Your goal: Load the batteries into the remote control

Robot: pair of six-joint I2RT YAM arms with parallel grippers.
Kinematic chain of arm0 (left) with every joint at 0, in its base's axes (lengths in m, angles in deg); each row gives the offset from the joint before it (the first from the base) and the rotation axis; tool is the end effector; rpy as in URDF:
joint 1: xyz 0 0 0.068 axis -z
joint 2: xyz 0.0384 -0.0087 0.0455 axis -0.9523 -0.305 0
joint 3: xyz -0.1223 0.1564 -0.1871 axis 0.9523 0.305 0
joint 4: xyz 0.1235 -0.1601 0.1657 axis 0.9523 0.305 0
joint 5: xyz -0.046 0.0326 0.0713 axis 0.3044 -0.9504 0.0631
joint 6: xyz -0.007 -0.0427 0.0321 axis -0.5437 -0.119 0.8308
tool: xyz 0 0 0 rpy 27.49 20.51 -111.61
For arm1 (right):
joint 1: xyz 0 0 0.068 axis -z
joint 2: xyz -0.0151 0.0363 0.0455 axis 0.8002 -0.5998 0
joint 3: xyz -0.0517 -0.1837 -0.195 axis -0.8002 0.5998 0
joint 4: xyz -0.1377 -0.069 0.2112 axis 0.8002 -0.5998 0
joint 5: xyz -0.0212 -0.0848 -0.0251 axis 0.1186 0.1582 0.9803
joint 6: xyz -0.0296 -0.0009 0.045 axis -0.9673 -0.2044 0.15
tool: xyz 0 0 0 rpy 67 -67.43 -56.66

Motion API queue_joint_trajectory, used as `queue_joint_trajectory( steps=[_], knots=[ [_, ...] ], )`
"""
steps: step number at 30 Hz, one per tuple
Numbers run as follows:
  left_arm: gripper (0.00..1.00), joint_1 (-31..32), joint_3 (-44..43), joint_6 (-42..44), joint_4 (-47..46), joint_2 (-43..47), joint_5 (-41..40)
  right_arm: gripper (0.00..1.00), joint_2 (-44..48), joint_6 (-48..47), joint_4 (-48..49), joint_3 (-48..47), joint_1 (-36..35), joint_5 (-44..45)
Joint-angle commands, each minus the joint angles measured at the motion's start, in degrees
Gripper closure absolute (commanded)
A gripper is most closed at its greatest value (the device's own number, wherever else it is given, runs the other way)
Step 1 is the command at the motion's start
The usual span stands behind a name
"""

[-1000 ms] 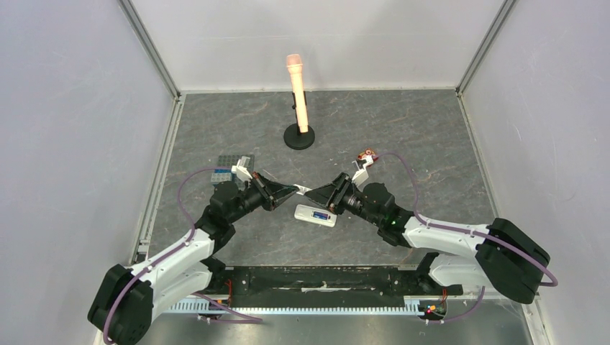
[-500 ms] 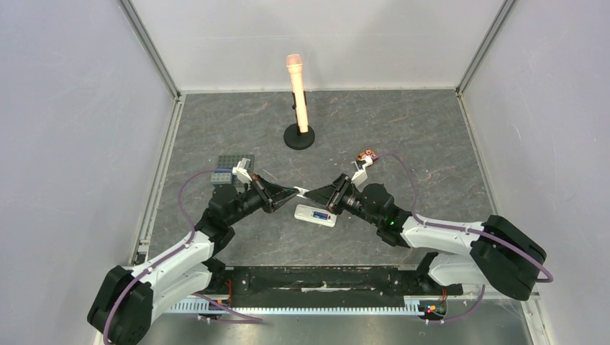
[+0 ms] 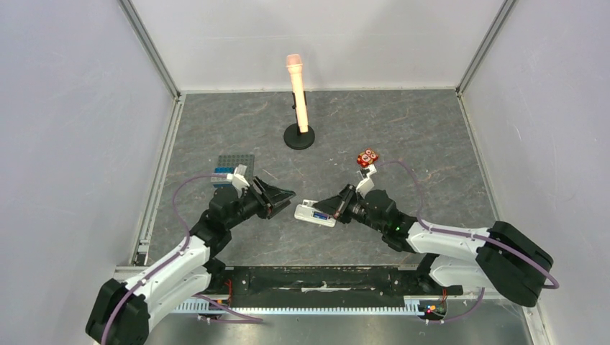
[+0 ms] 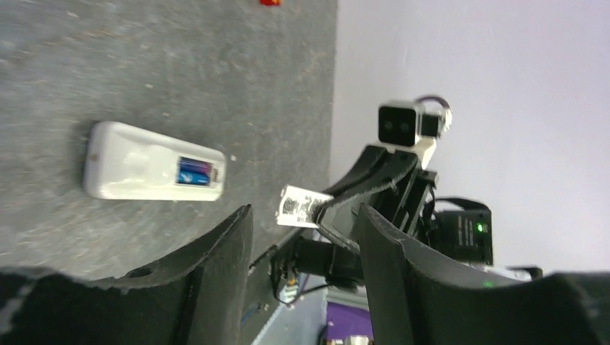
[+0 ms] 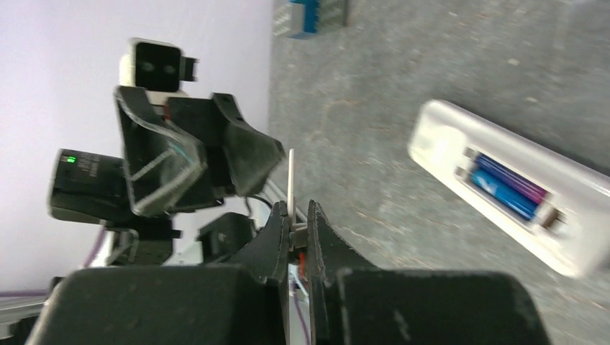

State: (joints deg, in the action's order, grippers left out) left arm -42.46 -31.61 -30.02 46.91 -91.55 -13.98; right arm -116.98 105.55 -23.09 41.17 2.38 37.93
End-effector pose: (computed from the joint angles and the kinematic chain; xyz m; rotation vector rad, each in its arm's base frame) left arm 0.1514 -0.1004 0.1986 -0.5477 2.0343 -1.5339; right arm 0.1508 0.1872 0.1919 0.4435 2.0699 1.5441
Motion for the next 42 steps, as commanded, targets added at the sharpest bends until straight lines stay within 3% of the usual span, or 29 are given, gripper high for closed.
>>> queue_joint_trajectory(
  steps=[1, 16, 26, 42],
  knots=[
    [0.38, -1.40, -0.48, 6.96, 9.45, 2.73, -6.18, 1.00, 4.00, -4.17, -7.10, 3.24, 0.27, 4.03],
    [0.44, -2.27, -1.85, 8.32, -1.45, -14.70, 4.27, 1.00, -4.67, -3.47, -6.58, 1.89, 1.95, 3.20],
    [0.54, -2.26, -4.51, 11.63, -2.73, -20.12, 10.05, 1.00, -8.51, -4.65, -6.21, -0.66, 2.86, 1.28],
    [0.60, -2.27, -6.26, 12.26, -7.83, -27.31, 14.87, 1.00, -11.35, -3.37, -10.79, -1.57, 2.87, 1.44]
  ],
)
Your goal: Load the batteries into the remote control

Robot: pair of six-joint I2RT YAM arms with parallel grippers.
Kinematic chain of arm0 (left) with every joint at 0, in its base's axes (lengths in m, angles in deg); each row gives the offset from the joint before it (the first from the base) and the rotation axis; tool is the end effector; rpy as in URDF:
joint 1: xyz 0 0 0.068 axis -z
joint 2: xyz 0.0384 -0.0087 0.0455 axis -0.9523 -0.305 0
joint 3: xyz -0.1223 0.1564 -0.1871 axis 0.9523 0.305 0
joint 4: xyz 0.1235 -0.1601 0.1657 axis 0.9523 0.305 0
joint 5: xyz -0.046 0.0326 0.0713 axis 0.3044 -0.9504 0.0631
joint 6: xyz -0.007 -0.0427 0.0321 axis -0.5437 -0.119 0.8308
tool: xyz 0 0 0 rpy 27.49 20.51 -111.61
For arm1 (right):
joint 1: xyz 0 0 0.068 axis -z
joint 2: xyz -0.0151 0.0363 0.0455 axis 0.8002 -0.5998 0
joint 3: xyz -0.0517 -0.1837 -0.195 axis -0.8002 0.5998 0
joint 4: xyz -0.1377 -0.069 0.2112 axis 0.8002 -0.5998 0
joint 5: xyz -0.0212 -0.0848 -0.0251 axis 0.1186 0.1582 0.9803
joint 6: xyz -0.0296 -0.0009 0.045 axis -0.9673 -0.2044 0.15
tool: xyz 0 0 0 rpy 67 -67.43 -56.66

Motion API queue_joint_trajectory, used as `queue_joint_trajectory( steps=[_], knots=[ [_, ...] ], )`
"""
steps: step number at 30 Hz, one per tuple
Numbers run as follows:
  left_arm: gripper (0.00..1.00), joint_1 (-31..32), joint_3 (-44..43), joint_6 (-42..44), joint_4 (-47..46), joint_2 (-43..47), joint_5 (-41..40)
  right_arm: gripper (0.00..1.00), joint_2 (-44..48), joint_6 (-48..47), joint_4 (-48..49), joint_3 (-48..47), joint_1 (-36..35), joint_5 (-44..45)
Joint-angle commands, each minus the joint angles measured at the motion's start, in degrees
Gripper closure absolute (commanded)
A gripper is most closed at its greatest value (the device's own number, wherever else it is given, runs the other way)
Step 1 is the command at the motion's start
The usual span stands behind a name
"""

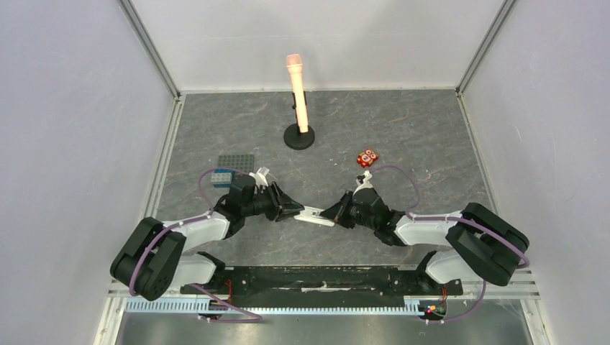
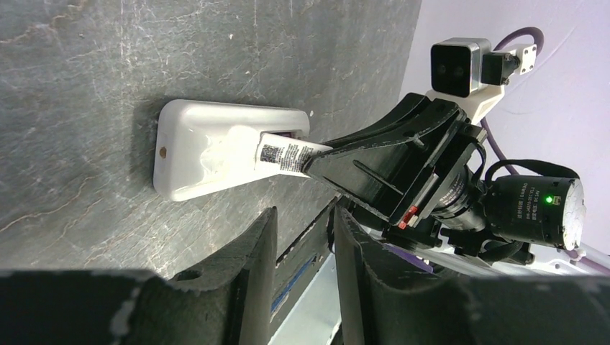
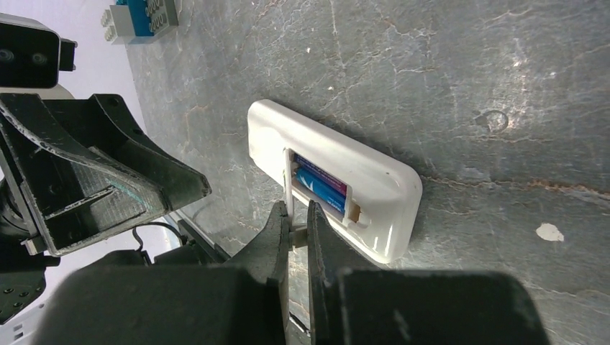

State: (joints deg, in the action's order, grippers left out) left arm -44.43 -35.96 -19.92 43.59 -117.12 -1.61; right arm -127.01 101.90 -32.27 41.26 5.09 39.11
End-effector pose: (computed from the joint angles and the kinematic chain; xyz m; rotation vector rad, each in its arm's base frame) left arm 0.1862 -0.1195 0.1483 -0.4072 2.4026 -1.4608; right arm 0.1613 0.1808 0.1363 0.5127 2.3545 1.1826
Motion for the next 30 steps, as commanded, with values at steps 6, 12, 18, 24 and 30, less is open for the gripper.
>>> queue_joint_trajectory(
  steps=[6, 12, 18, 24, 30],
  knots=[
    [0.61, -0.23, -2.20, 1.17, -7.57, -4.13, 3.26, 1.00, -1.90, 1.94, -2.48, -1.26, 0.16, 2.53],
    [0.62, -0.08, -3.30, 1.39, -8.40, -6.32, 3.44, 1.00, -4.33, -0.13, -8.21, -4.45, 0.16, 1.72],
    [0.66, 0.97, -3.63, 1.40, -10.66, -9.76, 1.94, 0.99, -7.29, -1.10, -16.83, -8.07, 0.15, -0.68],
    [0.69, 2.10, -2.04, 2.24, -14.45, -11.83, -3.47, 0.94, -9.08, -0.44, -22.12, -10.80, -0.16, -0.74],
    [0.70, 3.82, -0.90, 4.14, -16.37, -12.34, -8.68, 0.93, -11.65, -0.09, -26.37, -13.43, -1.23, -0.83]
  ],
)
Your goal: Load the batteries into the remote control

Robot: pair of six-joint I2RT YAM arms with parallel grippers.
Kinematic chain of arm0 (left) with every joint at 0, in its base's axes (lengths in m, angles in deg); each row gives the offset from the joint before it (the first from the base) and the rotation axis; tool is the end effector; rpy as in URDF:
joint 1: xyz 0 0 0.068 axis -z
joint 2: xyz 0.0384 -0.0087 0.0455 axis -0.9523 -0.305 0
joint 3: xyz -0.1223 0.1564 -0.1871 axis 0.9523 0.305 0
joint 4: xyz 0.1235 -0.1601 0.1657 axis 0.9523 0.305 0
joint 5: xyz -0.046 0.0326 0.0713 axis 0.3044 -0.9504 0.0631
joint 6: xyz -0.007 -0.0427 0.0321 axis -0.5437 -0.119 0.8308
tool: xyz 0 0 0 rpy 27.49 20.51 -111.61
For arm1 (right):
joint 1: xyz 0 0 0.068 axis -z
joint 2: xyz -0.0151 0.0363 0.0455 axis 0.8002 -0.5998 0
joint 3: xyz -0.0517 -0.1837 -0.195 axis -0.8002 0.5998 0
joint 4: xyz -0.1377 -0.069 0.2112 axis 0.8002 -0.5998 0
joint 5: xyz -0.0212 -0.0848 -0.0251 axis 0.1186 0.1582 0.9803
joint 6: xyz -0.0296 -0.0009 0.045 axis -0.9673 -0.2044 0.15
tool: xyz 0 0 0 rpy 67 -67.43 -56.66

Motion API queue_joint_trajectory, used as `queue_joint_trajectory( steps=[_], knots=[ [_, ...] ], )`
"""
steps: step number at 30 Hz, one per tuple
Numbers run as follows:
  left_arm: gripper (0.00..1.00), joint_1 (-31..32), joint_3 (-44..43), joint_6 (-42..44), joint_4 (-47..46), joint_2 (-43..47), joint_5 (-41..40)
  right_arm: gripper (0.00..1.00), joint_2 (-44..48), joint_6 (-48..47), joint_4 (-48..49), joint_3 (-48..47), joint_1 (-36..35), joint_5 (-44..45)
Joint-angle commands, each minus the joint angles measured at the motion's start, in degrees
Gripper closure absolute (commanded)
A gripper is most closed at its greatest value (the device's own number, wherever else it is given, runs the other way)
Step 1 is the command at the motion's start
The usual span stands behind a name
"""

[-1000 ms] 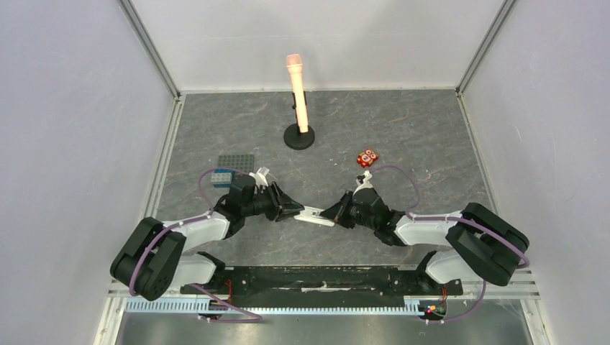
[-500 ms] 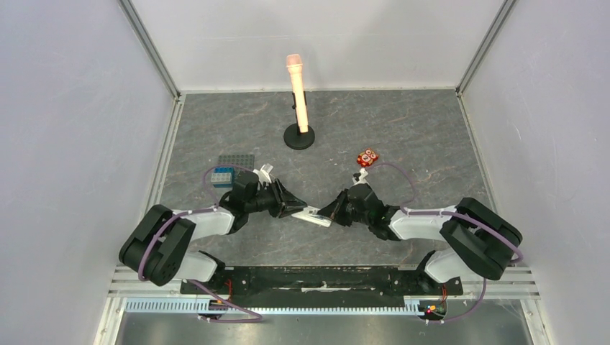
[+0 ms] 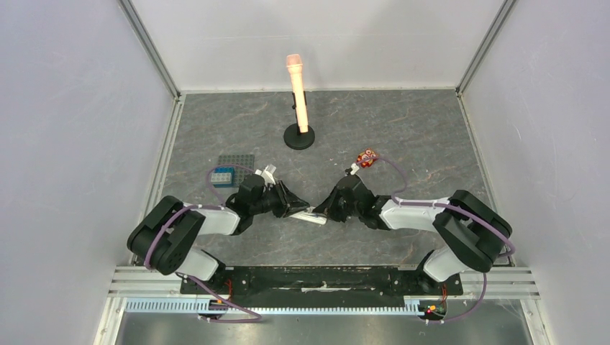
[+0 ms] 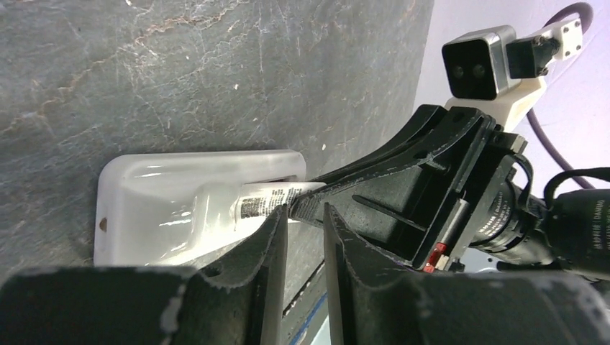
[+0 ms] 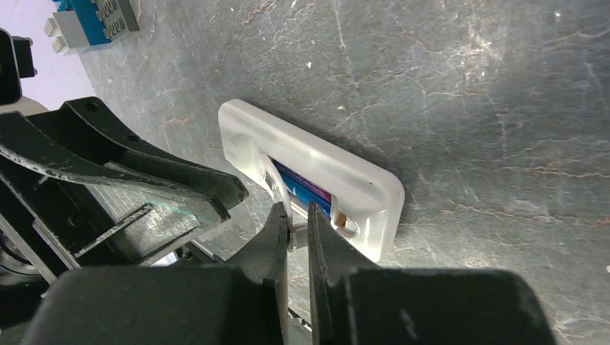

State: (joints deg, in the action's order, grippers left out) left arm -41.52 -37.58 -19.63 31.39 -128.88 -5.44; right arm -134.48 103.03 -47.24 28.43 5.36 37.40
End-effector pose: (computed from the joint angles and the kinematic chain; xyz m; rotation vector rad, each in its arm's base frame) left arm 0.2018 -0.1394 0.1309 -0.3672 2.3682 -1.4342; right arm 0.1876 0.2097 0.1432 0.5671 2.5203 1.0536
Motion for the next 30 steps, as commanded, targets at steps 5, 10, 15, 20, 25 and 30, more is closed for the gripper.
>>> queue_joint_trajectory(
  steps=[5, 10, 15, 20, 25, 30],
  knots=[
    [0.71, 1.01, 3.38, 5.05, -4.13, 0.51, -8.42, 0.92, -5.28, 0.37, -11.90, -0.87, -2.34, 1.11],
    [0.71, 1.17, 5.03, 8.46, -2.72, 4.67, -12.07, 0.90, -6.16, 0.96, -14.34, -1.52, -2.83, 1.63],
    [0.71, 1.78, 5.60, 10.67, -1.35, 6.97, -14.87, 0.89, -6.55, 1.67, -14.70, -1.66, -3.01, 1.34],
    [0.71, 3.05, 5.95, 11.99, -0.41, 5.74, -15.65, 0.86, -7.54, 2.02, -17.23, -3.09, -3.35, 0.83],
    [0.71, 3.56, 5.88, 12.00, -0.70, 5.12, -15.60, 0.83, -9.32, 2.38, -22.07, -5.02, -3.61, 0.50],
    [0.71, 3.65, 5.53, 11.99, -0.56, 4.32, -15.67, 0.77, -10.16, 2.08, -28.08, -8.37, -4.07, 1.62]
  ],
)
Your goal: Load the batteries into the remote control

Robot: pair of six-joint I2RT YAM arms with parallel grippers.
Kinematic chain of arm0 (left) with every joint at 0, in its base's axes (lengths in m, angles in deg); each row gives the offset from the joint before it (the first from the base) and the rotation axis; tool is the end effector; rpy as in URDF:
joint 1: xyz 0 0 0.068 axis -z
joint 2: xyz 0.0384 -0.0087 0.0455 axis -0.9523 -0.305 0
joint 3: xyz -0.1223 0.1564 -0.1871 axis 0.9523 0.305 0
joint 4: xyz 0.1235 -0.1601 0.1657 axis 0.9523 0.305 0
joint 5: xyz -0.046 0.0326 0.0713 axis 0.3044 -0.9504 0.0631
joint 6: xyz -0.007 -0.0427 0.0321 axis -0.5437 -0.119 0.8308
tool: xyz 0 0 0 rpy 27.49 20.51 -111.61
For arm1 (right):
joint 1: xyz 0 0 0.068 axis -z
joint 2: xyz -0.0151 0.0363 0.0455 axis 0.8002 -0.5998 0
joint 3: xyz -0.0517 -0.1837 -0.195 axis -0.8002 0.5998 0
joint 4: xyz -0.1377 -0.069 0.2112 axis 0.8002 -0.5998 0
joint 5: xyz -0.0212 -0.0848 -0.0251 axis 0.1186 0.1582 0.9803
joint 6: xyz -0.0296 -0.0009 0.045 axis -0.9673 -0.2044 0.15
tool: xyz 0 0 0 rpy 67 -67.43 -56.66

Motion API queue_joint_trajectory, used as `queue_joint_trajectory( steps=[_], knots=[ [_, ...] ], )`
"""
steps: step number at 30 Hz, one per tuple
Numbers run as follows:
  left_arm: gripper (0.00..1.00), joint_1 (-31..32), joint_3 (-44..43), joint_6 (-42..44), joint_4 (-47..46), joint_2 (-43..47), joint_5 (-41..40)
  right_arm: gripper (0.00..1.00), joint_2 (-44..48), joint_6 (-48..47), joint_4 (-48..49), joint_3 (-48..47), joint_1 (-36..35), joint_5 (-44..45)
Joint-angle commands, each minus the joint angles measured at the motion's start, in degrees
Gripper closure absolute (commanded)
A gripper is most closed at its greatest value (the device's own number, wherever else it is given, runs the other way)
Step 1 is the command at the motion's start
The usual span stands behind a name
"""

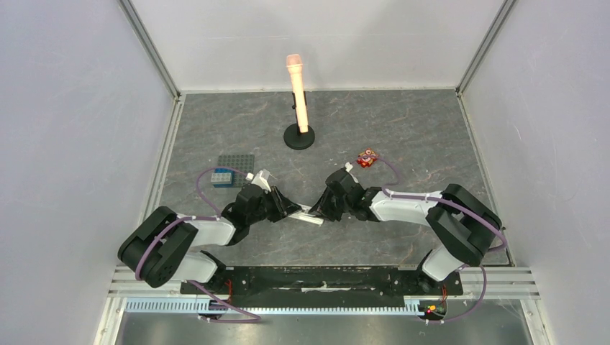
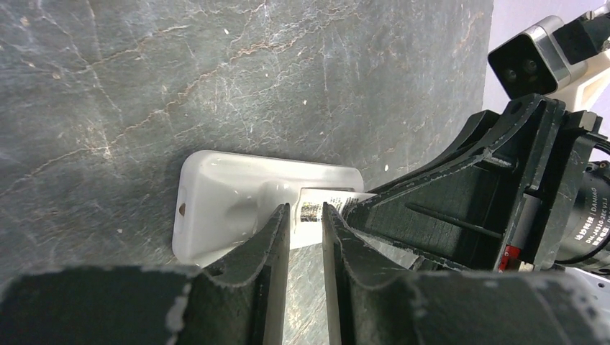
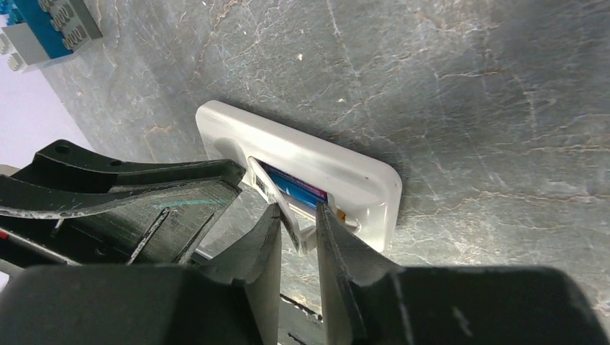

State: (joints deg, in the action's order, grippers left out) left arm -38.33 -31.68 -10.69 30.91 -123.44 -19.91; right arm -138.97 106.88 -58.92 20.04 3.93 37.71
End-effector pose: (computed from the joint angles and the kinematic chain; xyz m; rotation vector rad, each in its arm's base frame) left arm 0.1789 -0.1303 0.1242 -0.2840 2.2793 -1.1493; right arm 0.1960 0.2298 0.1466 0.6619 2.6396 0.9357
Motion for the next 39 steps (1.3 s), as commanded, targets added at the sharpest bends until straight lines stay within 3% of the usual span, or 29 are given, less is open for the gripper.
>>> queue_joint_trajectory(
  steps=[1, 6, 11, 14, 23, 33, 39],
  knots=[
    [0.71, 0.45, -0.47, 3.08, -0.11, -1.03, -1.04, 0.76, -6.10, -2.04, -17.51, -0.66, -2.64, 1.42],
    [0.71, 0.46, -2.10, 3.81, 2.06, 1.05, -0.55, 0.72, -7.92, -3.04, -22.00, -4.75, -2.64, 1.26],
    [0.71, 0.45, -3.07, 4.72, 4.45, 2.98, -1.68, 0.53, -6.46, -4.19, -25.46, -7.99, -2.62, 2.04],
    [0.71, 0.48, -3.12, 4.63, 4.55, 3.13, -1.63, 0.48, -5.72, -4.62, -26.44, -9.00, -2.56, 2.00],
    [0.71, 0.47, -3.38, 4.37, 4.56, 3.42, -1.79, 0.39, -3.55, -5.21, -28.64, -11.16, -1.66, 1.37],
    [0.71, 0.48, -4.82, 3.85, 4.15, -0.03, -2.50, 0.38, -2.05, -5.03, -29.85, -12.65, -0.85, -0.11],
    [0.71, 0.50, -4.15, 2.01, -1.49, -3.93, 1.51, 0.38, -1.16, -3.95, -29.06, -12.34, -0.75, -0.31]
  ],
)
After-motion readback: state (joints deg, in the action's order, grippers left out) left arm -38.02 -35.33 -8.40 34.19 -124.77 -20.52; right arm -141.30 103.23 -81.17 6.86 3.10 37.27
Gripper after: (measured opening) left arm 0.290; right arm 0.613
